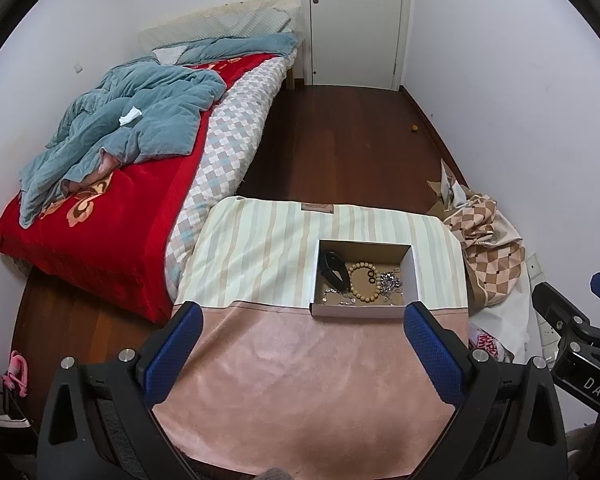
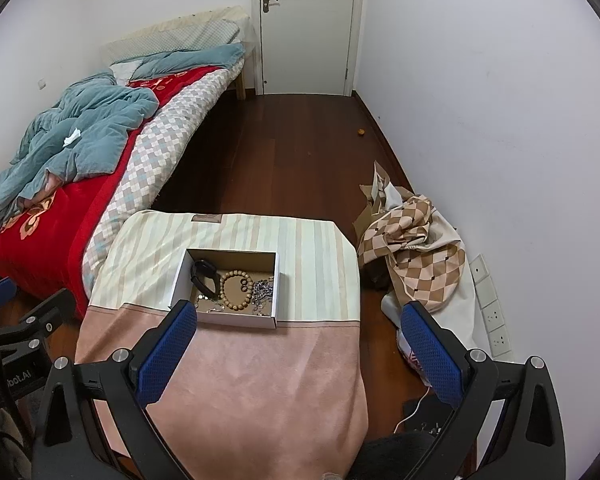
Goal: Organize jewelry
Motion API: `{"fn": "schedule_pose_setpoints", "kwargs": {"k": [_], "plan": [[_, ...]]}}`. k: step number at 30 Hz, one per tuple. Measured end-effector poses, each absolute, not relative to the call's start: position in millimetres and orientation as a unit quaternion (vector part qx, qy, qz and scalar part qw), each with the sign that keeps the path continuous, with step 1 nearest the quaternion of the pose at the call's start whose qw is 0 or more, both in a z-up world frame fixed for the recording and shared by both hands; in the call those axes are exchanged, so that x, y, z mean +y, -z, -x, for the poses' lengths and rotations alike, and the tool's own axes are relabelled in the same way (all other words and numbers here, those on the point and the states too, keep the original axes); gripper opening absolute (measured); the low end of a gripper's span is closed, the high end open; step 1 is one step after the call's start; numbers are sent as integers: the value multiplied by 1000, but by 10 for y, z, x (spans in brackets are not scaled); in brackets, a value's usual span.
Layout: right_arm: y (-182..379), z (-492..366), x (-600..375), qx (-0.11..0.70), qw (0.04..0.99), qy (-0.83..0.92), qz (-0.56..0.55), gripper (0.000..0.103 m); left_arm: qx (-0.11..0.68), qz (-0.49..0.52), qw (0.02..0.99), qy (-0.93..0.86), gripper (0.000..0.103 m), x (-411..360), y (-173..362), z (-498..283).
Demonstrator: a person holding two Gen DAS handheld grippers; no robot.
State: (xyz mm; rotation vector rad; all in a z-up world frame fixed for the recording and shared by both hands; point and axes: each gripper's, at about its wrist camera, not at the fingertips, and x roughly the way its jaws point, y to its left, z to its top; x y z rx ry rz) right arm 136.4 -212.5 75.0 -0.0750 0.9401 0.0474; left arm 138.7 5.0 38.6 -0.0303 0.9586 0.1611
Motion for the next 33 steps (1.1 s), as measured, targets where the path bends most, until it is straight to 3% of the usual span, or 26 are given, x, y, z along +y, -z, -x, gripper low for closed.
{"fn": "schedule_pose_setpoints", "kwargs": {"k": [33], "plan": [[-866, -1322, -2123, 451, 891, -29, 33, 103, 450, 5, 889, -78, 102, -1, -473, -1329]]}}
